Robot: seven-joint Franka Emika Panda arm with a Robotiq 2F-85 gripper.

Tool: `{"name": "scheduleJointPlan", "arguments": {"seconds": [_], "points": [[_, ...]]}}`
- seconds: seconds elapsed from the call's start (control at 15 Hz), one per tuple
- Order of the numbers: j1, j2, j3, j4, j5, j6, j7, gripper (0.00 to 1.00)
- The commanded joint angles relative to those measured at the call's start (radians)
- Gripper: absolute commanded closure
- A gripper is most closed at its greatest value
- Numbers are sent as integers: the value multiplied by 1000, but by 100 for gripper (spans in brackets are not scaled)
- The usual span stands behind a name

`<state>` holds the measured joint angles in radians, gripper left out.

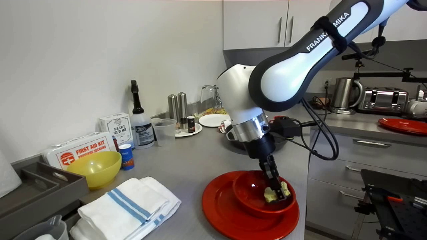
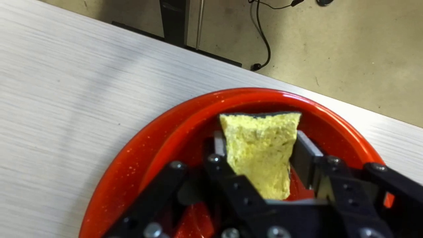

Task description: Wipe inside the red bowl with the sponge

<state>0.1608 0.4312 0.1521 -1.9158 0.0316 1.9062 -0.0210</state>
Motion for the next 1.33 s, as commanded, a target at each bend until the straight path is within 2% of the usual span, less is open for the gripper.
{"name": "scheduleJointPlan", "arguments": {"seconds": [0.0, 0.2, 0.73, 1.27], "points": [[12, 35, -11, 35, -32, -3, 6, 75], [8, 51, -12, 34, -22, 53, 12, 75], [8, 26, -2, -26, 2, 399, 13, 75], [-5, -40, 0, -155, 3, 715, 5, 75]]}}
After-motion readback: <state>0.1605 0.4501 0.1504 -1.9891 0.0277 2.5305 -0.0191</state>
